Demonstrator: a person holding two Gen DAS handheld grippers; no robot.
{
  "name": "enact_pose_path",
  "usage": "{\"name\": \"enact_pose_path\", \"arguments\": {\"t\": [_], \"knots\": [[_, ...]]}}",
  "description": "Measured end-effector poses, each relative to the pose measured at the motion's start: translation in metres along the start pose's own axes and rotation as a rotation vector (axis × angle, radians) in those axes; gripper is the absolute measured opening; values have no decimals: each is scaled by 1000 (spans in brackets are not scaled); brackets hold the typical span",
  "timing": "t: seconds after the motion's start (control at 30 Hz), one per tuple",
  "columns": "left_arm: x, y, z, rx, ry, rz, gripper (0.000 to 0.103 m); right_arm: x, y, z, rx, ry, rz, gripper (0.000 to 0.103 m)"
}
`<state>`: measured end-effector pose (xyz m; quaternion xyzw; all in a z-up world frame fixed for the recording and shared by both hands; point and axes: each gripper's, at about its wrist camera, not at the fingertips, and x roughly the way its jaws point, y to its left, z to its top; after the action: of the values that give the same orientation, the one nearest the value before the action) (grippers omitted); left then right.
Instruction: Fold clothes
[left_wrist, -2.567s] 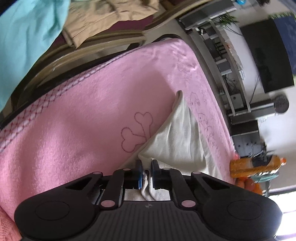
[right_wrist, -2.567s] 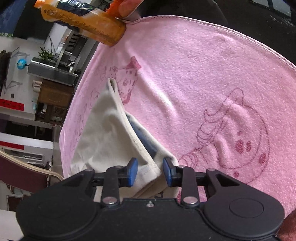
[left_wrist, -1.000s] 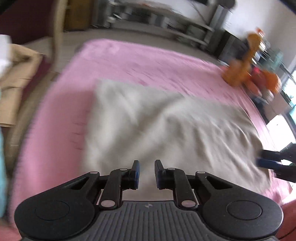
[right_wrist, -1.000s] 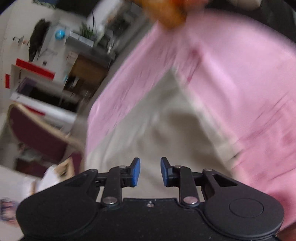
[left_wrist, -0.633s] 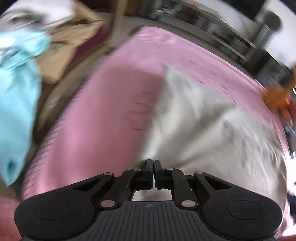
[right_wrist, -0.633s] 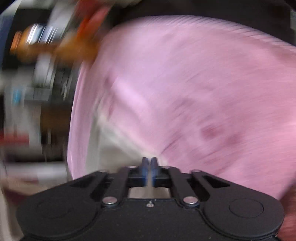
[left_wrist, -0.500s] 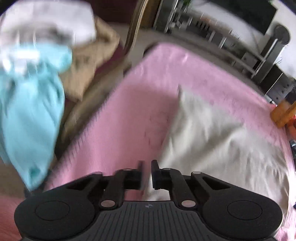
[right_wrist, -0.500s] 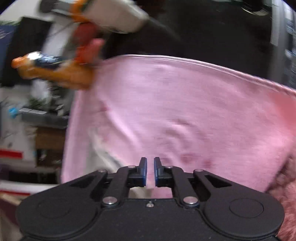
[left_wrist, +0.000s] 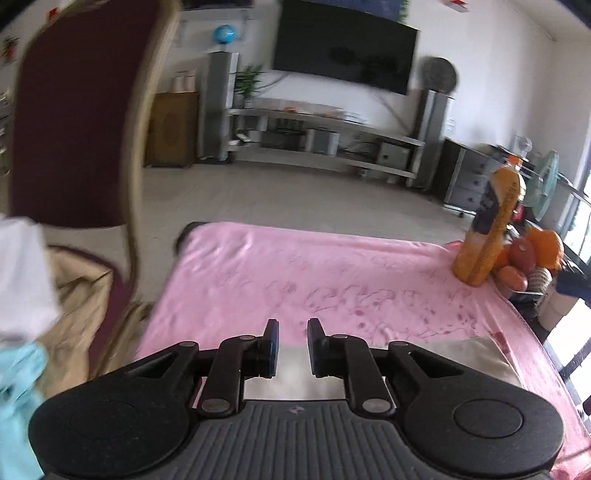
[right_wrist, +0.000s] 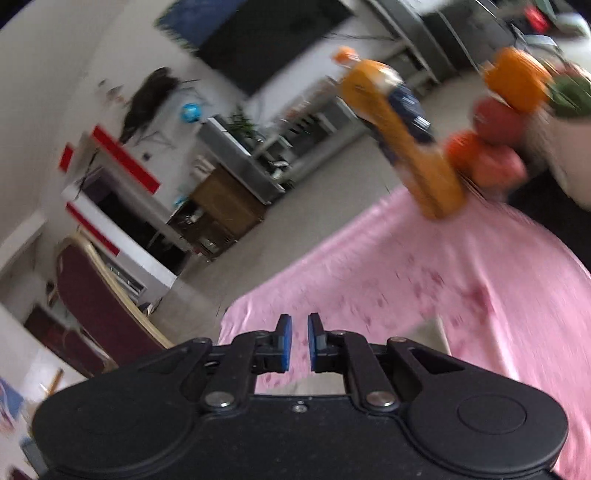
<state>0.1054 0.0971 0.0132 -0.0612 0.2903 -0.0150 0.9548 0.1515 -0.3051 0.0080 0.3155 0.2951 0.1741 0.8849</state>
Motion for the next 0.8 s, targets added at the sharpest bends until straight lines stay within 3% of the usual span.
{"name": "enact_pose_path", "arguments": {"t": [0.13,0.23,0.33,0.43,0.47,0.5,0.57,0.73,0.8], "knots": [[48,-4,-31,5,125,-86,14,32,-27,-21,64,38,-10,13],[65,-12,-55,16,215,-208,11,58,-65,-48,222,208,-34,13],[77,-29,-63,106,233,-273,16,82,-77,-64,248,411,49,13],[106,-14,-66,27,297,-237,19,102,-86,-76,267,517,63,13],[114,-5,-67,-12,310,-211,14,107,-91,-78,285,535,53,12],[122,5,-67,-58,321,-192,13,111,-95,-77,295,539,44,4],[128,28,-60,-188,310,-160,12,113,-102,-72,307,526,39,1],[144,65,-47,-292,241,13,12,106,-127,-49,352,353,-52,0],[149,70,-41,-286,208,80,12,103,-135,-42,360,265,-91,0]]}}
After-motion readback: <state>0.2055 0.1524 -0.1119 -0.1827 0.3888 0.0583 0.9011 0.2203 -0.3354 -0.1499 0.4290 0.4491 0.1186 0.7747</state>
